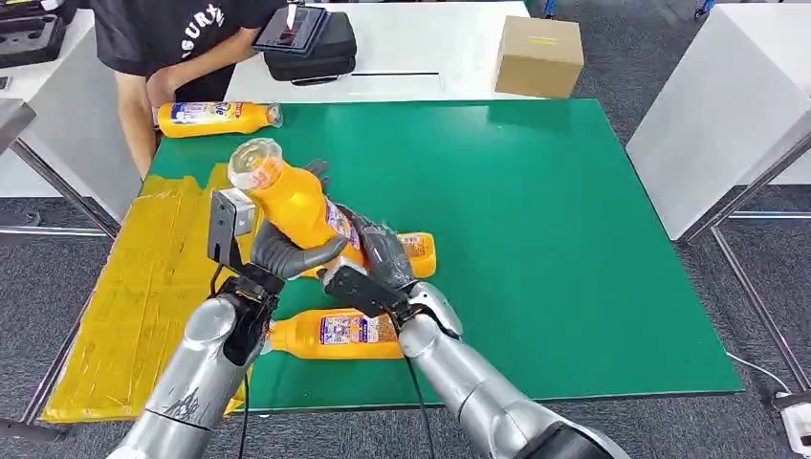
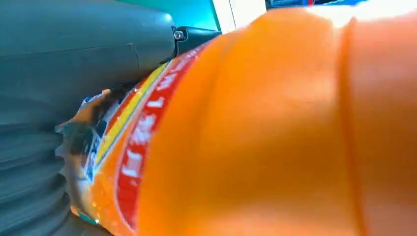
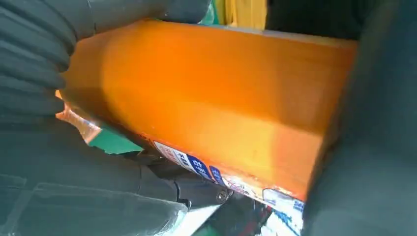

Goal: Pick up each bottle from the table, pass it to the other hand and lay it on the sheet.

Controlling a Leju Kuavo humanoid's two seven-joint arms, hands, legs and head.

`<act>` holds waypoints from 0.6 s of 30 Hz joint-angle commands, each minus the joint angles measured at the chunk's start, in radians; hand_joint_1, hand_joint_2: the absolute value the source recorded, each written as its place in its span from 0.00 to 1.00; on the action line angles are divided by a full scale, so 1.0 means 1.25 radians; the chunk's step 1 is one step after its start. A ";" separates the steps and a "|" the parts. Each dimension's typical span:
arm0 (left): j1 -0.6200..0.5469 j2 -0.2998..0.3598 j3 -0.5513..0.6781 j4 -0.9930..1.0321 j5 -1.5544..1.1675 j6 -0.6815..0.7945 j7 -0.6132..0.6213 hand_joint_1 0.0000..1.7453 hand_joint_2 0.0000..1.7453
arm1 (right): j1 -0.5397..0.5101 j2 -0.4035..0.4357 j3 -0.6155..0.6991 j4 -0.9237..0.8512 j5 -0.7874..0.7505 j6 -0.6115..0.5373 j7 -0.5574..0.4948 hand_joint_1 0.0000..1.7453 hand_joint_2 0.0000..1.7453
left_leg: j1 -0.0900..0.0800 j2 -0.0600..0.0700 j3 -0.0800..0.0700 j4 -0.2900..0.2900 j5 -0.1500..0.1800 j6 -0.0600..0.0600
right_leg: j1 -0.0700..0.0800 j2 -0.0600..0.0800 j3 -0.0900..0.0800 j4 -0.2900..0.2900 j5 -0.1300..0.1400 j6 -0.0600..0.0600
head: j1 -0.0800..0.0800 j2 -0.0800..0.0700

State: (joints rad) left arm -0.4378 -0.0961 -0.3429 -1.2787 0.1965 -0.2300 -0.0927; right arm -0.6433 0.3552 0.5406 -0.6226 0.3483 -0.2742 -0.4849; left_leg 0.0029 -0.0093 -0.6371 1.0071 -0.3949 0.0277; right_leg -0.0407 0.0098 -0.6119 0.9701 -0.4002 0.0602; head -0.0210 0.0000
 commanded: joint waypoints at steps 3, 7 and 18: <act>-0.069 -0.010 0.002 0.073 0.000 -0.007 0.005 0.00 1.00 | -0.022 -0.007 0.076 0.022 0.016 0.045 -0.024 1.00 1.00 | 0.001 -0.001 0.003 0.001 -0.001 -0.001 | 0.002 -0.002 0.004 0.000 -0.002 -0.003 | 0.000 0.000; -0.070 -0.012 0.006 0.068 0.000 -0.005 0.005 0.04 1.00 | -0.020 -0.005 0.078 0.016 0.021 0.045 -0.019 1.00 1.00 | 0.001 -0.001 0.001 0.000 0.000 -0.001 | 0.001 -0.002 0.002 0.000 -0.001 -0.002 | 0.000 0.000; -0.060 -0.009 0.014 0.060 -0.001 0.004 0.005 1.00 1.00 | -0.015 -0.005 0.070 0.014 0.024 0.042 -0.016 1.00 1.00 | 0.001 -0.001 0.002 0.000 -0.001 -0.001 | 0.001 -0.002 0.003 0.000 -0.001 -0.003 | 0.000 0.000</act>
State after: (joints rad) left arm -0.4421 -0.0969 -0.3288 -1.2730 0.1976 -0.2327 -0.0938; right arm -0.6517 0.3544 0.5535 -0.6226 0.3578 -0.2461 -0.4929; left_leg 0.0029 -0.0093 -0.6370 1.0071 -0.3949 0.0277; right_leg -0.0407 0.0098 -0.6119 0.9701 -0.4002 0.0602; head -0.0210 0.0000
